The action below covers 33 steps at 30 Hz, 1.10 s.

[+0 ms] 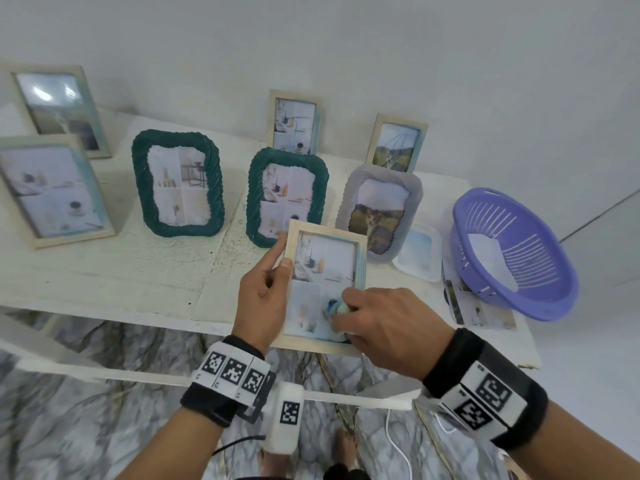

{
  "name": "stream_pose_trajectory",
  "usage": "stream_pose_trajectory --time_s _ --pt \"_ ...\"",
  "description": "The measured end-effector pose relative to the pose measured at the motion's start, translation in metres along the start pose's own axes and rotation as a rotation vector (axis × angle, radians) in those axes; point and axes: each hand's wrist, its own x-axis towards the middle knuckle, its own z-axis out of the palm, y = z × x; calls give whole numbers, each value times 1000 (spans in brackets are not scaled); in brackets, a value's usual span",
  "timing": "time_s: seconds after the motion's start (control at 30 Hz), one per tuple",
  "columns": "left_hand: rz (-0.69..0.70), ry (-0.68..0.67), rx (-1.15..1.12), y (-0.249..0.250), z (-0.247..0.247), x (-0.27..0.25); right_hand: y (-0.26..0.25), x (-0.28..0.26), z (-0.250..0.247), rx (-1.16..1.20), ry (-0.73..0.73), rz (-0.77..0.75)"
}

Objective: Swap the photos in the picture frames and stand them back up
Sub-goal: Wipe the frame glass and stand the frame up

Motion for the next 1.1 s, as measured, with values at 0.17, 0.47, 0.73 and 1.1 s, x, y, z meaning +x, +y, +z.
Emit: stream_pose_trajectory --time_s 0.17,0.47,0.73,1.1 --pt "7 14 -22 4 -2 4 0 7 7 -27 82 128" --pt "-12 45 -79 2 3 -5 -3 20 -2 135 263 273" --pt "-5 11 -92 7 3 -3 -12 6 -9 172 93 73" --pt "-1 12 -66 8 2 -2 -8 6 -12 128 111 77"
